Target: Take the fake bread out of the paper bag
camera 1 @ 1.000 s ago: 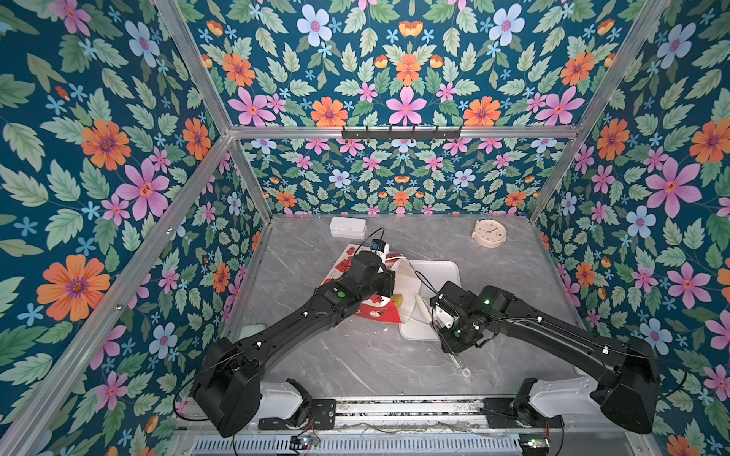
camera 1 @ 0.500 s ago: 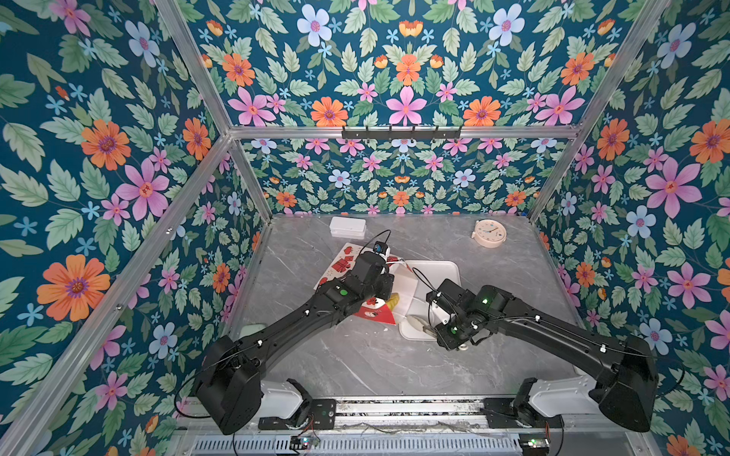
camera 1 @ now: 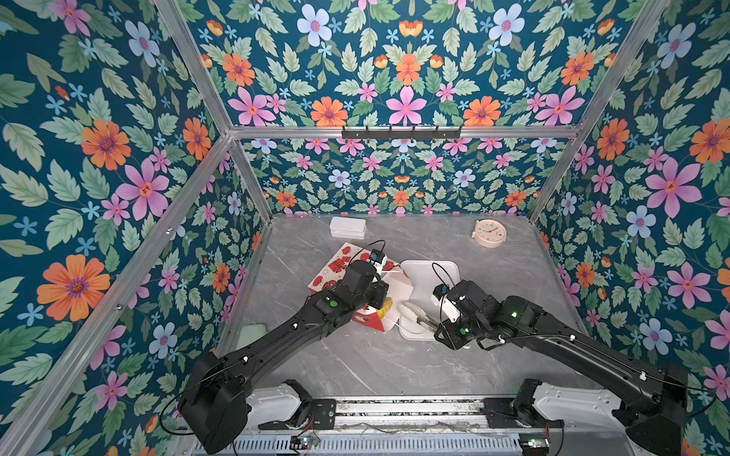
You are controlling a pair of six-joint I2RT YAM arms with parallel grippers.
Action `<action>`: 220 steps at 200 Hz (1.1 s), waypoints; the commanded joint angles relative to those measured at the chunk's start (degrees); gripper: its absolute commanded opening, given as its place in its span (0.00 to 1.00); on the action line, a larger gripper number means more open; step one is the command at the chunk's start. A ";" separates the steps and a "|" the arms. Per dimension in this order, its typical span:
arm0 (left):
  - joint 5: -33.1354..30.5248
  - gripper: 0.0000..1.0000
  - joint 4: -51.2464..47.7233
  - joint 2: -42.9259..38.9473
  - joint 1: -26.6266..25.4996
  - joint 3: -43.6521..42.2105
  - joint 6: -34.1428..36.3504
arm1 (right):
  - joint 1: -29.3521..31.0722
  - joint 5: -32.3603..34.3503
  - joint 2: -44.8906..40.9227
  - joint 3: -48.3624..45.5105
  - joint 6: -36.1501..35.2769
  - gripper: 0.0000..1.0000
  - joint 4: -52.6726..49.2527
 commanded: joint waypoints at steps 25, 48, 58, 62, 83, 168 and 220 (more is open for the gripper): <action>3.78 0.01 2.30 -1.11 0.10 -0.64 1.16 | 0.32 3.87 1.11 -0.32 -7.39 0.37 4.83; 4.12 0.02 2.40 -1.20 0.08 -0.72 1.16 | 0.36 1.78 1.23 -1.26 -7.30 0.39 8.37; 4.27 0.02 2.59 -1.26 0.07 -0.82 1.16 | 0.33 1.58 1.85 -1.19 -6.47 0.39 9.02; 4.36 0.02 2.68 -1.27 0.09 -0.82 1.16 | 0.30 1.02 2.20 -1.03 -6.30 0.39 9.03; 4.81 0.02 2.85 -1.28 0.13 -1.02 1.33 | 0.36 -0.29 3.09 -0.77 -6.56 0.40 8.25; 6.95 0.04 0.08 -1.72 0.22 0.07 4.04 | 3.84 20.77 -1.03 -1.64 -20.11 0.38 3.19; 8.01 0.04 0.80 -0.93 1.47 -0.62 4.30 | 10.41 31.36 0.27 -5.00 -26.23 0.37 3.74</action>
